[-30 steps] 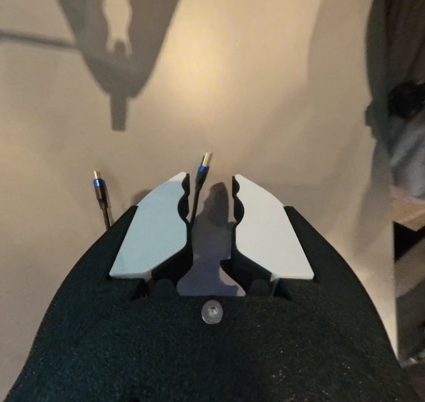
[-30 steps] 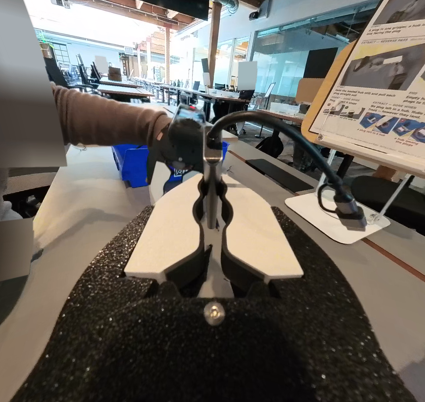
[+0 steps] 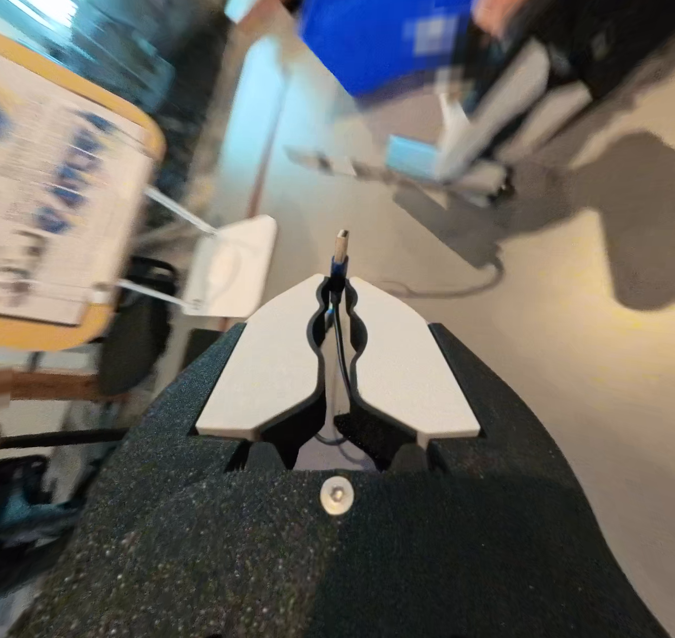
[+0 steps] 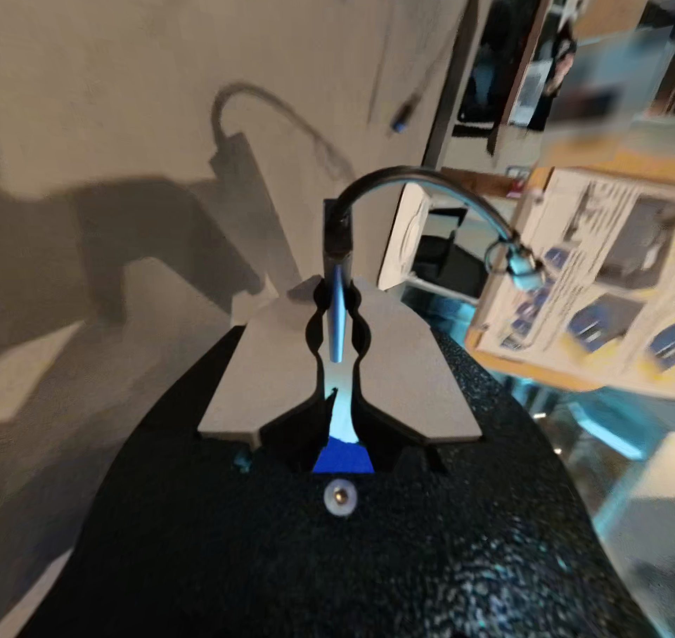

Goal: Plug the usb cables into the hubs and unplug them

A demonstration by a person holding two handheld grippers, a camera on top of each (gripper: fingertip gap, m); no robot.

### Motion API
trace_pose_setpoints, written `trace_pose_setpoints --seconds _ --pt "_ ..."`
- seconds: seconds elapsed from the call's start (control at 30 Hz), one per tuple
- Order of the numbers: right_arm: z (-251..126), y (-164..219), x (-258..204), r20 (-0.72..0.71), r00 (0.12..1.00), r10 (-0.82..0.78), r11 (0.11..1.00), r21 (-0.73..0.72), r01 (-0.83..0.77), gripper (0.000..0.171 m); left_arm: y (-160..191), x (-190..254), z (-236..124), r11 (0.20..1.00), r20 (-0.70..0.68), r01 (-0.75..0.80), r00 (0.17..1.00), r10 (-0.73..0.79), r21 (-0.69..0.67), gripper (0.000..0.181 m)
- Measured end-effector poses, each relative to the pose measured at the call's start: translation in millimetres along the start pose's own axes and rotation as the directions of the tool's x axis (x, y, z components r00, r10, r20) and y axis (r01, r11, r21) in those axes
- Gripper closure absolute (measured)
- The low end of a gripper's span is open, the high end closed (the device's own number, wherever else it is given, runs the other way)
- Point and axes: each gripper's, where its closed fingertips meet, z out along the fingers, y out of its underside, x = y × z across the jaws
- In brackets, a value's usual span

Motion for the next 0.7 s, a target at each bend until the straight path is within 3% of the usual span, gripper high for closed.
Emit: trace_pose_setpoints --seconds 0.1,0.2,0.4,0.47,0.53,0.6,0.67,0.7 --pt "13 -14 -11 -0.051 0.976 -0.212 0.977 -0.039 0.21 0.162 -26 -15 -23 0.991 0.194 -0.065 0.98 0.041 0.12 0.174" --pt "20 -18 -11 -0.101 0.944 -0.313 0.949 -0.074 0.307 0.162 -41 -22 -37 0.979 0.322 -0.116 0.945 0.056 0.169 0.173" --pt "28 -23 -29 -0.067 0.912 -0.405 0.914 -0.025 0.404 0.153 -43 -26 -41 0.975 0.416 -0.127 0.909 0.042 0.18 0.173" --pt "25 -24 -29 -0.057 0.917 -0.394 0.919 -0.004 0.394 0.141 -41 -29 -41 0.976 0.434 -0.111 0.901 0.02 0.185 0.173" --pt "21 -14 -19 -0.042 0.943 -0.331 0.944 -0.031 0.33 0.116 -38 -34 -44 0.978 0.473 -0.108 0.881 0.01 0.18 0.173" --pt "11 -1 -2 -0.061 0.982 -0.177 0.984 -0.031 0.175 0.106 -36 -38 -49 0.977 0.518 -0.12 0.855 0.012 0.175 0.173" --pt "-3 9 24 -0.12 0.989 0.082 0.997 0.019 -0.08 0.113 -37 -42 -55 0.976 0.588 -0.165 0.807 0.049 0.145 0.173" --pt "-10 7 36 -0.099 0.956 0.275 0.96 0.075 -0.268 0.119 -38 -43 -57 0.973 0.624 -0.199 0.777 0.082 0.12 0.174"
